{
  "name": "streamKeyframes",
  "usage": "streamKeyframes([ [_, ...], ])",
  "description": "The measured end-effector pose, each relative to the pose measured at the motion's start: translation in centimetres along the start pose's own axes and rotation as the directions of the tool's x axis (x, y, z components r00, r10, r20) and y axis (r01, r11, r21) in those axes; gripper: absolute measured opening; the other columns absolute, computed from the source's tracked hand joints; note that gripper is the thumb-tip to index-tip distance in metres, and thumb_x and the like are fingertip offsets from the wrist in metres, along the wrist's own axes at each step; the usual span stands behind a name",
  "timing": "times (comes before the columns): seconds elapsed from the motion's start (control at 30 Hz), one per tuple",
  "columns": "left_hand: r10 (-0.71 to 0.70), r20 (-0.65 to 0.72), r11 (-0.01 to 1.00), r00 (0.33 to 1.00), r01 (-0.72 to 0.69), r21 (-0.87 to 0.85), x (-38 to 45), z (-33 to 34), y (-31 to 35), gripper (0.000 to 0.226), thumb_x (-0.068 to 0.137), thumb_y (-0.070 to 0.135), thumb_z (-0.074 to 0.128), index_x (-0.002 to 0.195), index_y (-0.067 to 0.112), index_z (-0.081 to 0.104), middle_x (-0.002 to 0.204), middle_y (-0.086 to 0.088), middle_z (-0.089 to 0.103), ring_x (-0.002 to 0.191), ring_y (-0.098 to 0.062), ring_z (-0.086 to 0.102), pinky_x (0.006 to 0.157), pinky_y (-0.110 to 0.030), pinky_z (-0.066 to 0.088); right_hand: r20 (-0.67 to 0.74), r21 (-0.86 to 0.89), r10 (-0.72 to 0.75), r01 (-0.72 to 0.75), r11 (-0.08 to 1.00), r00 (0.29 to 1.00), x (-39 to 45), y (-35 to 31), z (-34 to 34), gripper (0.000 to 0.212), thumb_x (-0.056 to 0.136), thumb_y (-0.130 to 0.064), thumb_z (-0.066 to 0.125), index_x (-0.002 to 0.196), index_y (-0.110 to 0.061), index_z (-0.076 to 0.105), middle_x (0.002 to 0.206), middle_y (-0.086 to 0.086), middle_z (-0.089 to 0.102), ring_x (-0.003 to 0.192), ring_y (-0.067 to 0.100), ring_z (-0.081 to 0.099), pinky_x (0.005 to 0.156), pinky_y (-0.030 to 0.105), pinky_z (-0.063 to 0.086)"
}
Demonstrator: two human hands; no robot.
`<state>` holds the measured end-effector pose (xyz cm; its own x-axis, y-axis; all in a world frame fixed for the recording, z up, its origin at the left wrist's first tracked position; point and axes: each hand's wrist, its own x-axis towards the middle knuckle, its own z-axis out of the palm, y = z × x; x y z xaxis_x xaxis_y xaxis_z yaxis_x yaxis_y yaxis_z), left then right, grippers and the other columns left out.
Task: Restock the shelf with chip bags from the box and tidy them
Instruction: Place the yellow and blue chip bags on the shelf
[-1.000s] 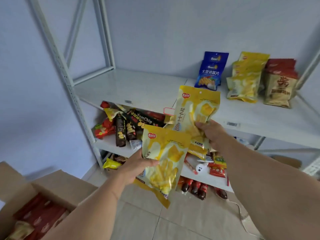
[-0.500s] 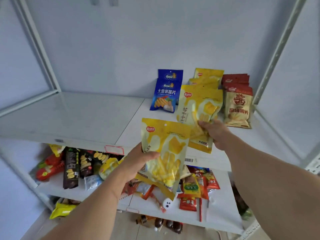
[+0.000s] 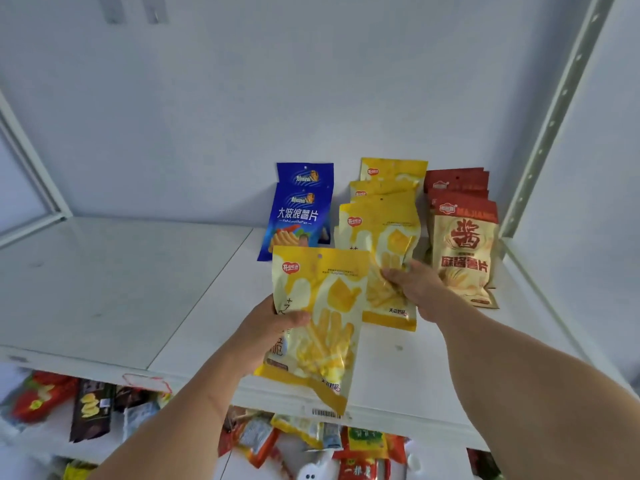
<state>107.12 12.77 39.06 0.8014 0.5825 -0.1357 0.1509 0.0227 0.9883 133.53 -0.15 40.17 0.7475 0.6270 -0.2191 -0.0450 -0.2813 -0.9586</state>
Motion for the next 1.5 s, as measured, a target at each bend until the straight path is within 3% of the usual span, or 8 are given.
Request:
streamKeyframes([
  [0.17, -0.049, -0.093, 0.997, 0.994, 0.044, -0.056, 2.2, 1.3, -0.1, 0.033, 0.091, 0.008, 0.069, 0.123, 0.015, 0.066, 0.115, -0.011, 0.077, 0.105, -0.034, 0.074, 0.099, -0.059, 0.053, -0.010, -0.055, 0.005, -0.006, 0.998, 1.000, 3.6, 1.9, -0.3, 0.029, 0.092, -0.033, 0.071, 0.116, -0.019, 0.063, 0.108, 0.005, 0.069, 0.093, 0.025, 0.068, 0.082, 0.037, 0.056],
  [0.43, -0.075, -0.126, 0.995, 0.989, 0.066, -0.071, 4.5, 3.1, 0.1, 0.038, 0.090, 0.012, 0.071, 0.127, 0.017, 0.065, 0.115, -0.011, 0.077, 0.104, -0.035, 0.074, 0.092, -0.054, 0.058, -0.056, -0.222, -0.086, 0.071, 0.972, 0.995, 6.3, 2.0, -0.5, 0.047, 0.091, -0.037, 0.070, 0.130, -0.015, 0.057, 0.114, 0.004, 0.064, 0.101, 0.027, 0.061, 0.089, 0.038, 0.051],
  [0.63, -0.080, -0.155, 0.996, 0.985, 0.073, -0.052, 5.8, 3.0, 0.0, 0.039, 0.091, 0.015, 0.073, 0.128, 0.018, 0.065, 0.115, -0.009, 0.077, 0.104, -0.033, 0.075, 0.096, -0.056, 0.056, -0.121, -0.243, -0.034, 0.004, 0.970, 0.992, 6.9, 2.1, -0.6, 0.071, 0.084, -0.046, 0.076, 0.142, -0.016, 0.049, 0.129, 0.007, 0.063, 0.114, 0.030, 0.061, 0.095, 0.043, 0.052],
  [0.8, -0.072, -0.147, 0.997, 0.986, 0.068, -0.032, 6.7, 3.6, 0.4, 0.037, 0.091, 0.018, 0.074, 0.127, 0.021, 0.065, 0.113, -0.005, 0.078, 0.102, -0.029, 0.075, 0.096, -0.055, 0.057, -0.157, -0.199, -0.017, -0.014, 0.980, 0.987, 6.0, 1.9, -1.3, 0.067, 0.084, -0.045, 0.077, 0.138, -0.016, 0.050, 0.124, 0.007, 0.065, 0.100, 0.025, 0.063, 0.088, 0.040, 0.055],
  [1.0, -0.023, -0.123, 1.000, 0.992, 0.022, -0.015, 8.8, 5.4, 0.8, 0.041, 0.087, 0.020, 0.079, 0.126, 0.024, 0.067, 0.114, -0.001, 0.078, 0.107, -0.026, 0.074, 0.100, -0.054, 0.055, -0.191, -0.328, -0.066, 0.000, 0.945, 0.979, 3.5, 1.0, -2.9, 0.059, 0.096, -0.045, 0.062, 0.143, -0.013, 0.048, 0.132, 0.010, 0.060, 0.117, 0.030, 0.058, 0.089, 0.036, 0.047],
  [1.2, 0.008, -0.118, 0.999, 0.993, -0.012, -0.031, 10.9, 8.3, 0.2, 0.035, 0.081, 0.021, 0.083, 0.113, 0.029, 0.070, 0.111, 0.004, 0.078, 0.109, -0.021, 0.073, 0.103, -0.052, 0.053, -0.233, -0.424, -0.120, 0.010, 0.905, 0.965, 0.2, 3.3, -3.3, 0.043, 0.104, -0.040, 0.043, 0.112, -0.003, 0.066, 0.098, 0.010, 0.067, 0.096, 0.030, 0.063, 0.080, 0.039, 0.051],
  [1.37, 0.036, -0.145, 0.999, 0.989, -0.036, 0.002, 11.8, 9.7, -0.1, 0.039, 0.078, 0.024, 0.084, 0.113, 0.032, 0.070, 0.109, 0.008, 0.078, 0.107, -0.019, 0.073, 0.102, -0.050, 0.054, -0.250, -0.322, -0.058, -0.027, 0.946, 0.966, -2.3, 4.7, -2.4, 0.060, 0.105, -0.051, 0.027, 0.130, -0.005, 0.056, 0.121, 0.015, 0.063, 0.115, 0.034, 0.056, 0.084, 0.033, 0.038],
  [1.5, 0.062, -0.159, 0.997, 0.985, -0.055, 0.048, 12.1, 10.2, 0.0, 0.039, 0.081, 0.024, 0.083, 0.117, 0.028, 0.069, 0.107, 0.008, 0.078, 0.103, -0.016, 0.073, 0.099, -0.044, 0.056, -0.255, -0.119, 0.018, -0.050, 0.992, 0.967, -2.8, 4.7, -2.0, 0.072, 0.099, -0.067, 0.021, 0.128, -0.013, 0.059, 0.125, 0.010, 0.060, 0.121, 0.030, 0.053, 0.106, 0.047, 0.043],
])
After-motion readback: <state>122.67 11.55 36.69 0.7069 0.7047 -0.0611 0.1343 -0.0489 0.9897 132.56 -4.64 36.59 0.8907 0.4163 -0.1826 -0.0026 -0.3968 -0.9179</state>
